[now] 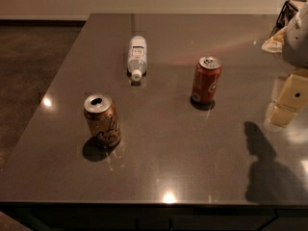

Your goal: Knock coke can over

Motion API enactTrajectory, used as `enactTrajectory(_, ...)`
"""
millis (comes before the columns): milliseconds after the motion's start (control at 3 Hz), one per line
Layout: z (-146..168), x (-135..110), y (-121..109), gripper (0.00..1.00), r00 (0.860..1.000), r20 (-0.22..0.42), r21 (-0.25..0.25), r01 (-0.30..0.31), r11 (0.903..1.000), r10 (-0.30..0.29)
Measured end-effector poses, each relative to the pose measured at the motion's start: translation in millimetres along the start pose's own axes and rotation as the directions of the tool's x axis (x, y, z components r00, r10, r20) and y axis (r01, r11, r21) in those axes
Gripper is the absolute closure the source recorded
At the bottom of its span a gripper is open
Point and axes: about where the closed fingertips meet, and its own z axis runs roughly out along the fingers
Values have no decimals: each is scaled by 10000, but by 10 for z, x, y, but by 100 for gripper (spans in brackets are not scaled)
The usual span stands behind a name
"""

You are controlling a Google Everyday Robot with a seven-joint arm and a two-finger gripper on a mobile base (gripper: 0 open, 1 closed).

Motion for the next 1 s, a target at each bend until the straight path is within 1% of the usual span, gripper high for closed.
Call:
enactTrajectory(333,-4,-4,-5,0,10000,7,21,-6,10000,6)
enactTrajectory(667,103,-23,-170,0,9978,326,-13,-576,9983,576)
enactTrajectory(1000,319,-88,-450,0,9878,835,-54,-1313,9913,1313)
